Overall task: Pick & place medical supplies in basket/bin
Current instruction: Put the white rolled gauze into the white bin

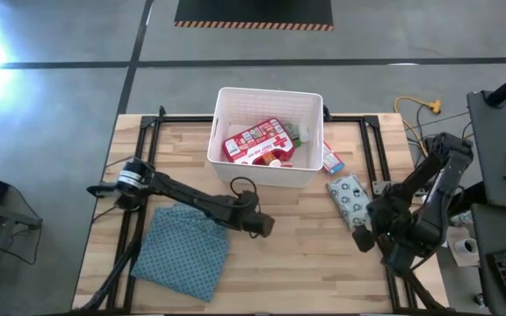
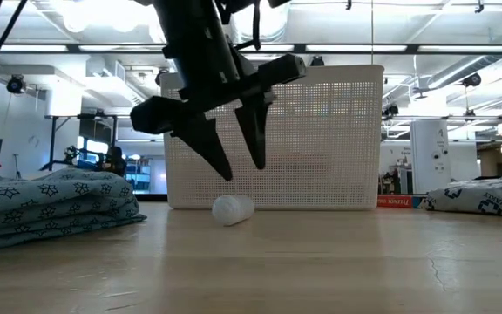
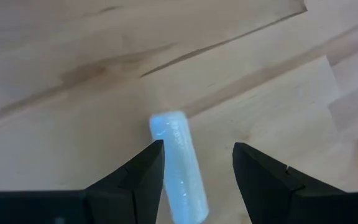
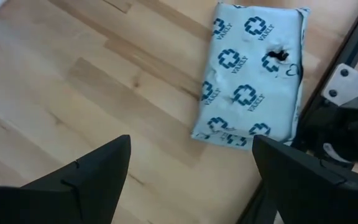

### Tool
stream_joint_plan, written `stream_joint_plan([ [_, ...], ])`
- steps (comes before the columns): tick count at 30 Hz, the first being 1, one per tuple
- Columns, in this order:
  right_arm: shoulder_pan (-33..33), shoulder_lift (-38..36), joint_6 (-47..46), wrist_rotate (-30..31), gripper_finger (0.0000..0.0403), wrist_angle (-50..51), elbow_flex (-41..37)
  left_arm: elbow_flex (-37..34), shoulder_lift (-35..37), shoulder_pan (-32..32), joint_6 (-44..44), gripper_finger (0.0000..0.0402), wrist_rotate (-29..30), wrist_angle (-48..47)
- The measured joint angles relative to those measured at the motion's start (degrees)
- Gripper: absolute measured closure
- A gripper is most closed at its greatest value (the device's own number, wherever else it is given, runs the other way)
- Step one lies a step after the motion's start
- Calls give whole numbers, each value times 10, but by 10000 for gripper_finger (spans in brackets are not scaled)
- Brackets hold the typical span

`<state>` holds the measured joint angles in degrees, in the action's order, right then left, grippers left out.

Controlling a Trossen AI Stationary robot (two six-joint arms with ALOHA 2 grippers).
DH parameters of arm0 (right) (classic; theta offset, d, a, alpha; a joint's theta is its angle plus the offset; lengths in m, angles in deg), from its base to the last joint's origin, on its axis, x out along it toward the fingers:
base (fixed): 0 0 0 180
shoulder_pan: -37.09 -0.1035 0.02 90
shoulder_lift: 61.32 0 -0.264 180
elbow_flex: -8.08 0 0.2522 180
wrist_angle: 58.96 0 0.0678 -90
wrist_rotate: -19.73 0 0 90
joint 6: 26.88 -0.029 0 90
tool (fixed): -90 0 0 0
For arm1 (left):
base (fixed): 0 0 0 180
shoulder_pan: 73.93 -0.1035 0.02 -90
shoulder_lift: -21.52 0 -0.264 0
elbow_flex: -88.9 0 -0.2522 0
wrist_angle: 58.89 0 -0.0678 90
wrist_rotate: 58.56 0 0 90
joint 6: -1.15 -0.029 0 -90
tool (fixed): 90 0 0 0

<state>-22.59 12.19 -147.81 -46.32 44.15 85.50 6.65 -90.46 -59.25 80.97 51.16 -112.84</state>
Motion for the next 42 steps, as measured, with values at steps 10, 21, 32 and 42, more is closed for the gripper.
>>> stream_joint_plan([
  [10, -6, -21, 34, 2, 76, -12, -39, 2, -46, 8, 60, 231, -33, 1],
  [21, -6, -21, 18, 17, 76, -17, -50, -3, -54, 8, 51, 233, -25, -77],
  [32, -5, -21, -33, 46, 76, -16, -58, -4, -51, 7, -34, 350, -6, -85],
  [42, 1, -21, -41, 49, 76, -12, -58, 100, 42, 61, -79, 354, 101, -89],
])
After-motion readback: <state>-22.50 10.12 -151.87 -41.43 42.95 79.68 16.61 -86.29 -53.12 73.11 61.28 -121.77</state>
